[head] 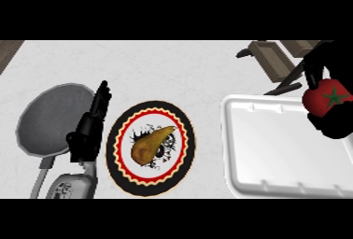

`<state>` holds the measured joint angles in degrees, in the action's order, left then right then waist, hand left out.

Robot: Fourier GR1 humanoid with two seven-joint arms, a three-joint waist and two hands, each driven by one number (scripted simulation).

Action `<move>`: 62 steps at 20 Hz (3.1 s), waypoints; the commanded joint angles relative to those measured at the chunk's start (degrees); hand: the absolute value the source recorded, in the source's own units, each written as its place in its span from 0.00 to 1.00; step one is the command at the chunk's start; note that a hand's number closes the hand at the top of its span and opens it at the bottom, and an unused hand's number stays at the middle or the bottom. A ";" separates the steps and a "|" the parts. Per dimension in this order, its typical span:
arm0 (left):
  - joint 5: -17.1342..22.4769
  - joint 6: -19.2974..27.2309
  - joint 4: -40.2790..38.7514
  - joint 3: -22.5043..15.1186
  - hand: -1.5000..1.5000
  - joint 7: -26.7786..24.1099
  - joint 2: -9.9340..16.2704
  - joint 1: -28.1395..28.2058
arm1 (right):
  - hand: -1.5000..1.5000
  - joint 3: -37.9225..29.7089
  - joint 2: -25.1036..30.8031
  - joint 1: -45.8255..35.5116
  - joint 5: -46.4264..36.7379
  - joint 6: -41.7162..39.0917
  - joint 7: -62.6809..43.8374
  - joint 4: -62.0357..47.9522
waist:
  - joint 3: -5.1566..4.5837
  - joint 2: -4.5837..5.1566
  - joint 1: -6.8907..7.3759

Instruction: Pick the tomato from the tray and place it in the tiered basket

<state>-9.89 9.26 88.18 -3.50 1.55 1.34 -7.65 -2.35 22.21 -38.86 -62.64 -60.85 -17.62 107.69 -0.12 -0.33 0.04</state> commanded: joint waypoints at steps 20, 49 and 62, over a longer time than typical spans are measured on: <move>1.19 -2.03 -0.41 0.29 0.50 -1.49 1.15 1.49 | 1.00 -30.23 3.81 -51.99 8.03 -7.70 -16.96 -32.17 | 0.01 0.12 0.82; 0.54 -1.21 1.47 -1.03 0.50 2.06 1.01 -1.76 | 0.00 -24.44 16.27 -53.36 5.03 27.96 -2.24 -77.99 | 0.08 1.01 2.17; -0.06 -0.32 3.29 -2.16 0.50 0.57 -0.09 1.76 | 0.00 -36.67 28.41 -51.80 11.67 40.22 -7.24 -81.11 | 0.14 0.75 1.37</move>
<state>-10.00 9.27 90.07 -4.97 2.82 1.25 -8.54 -36.14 45.52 -92.36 -52.17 -22.15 -23.67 28.12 -0.03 0.55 1.57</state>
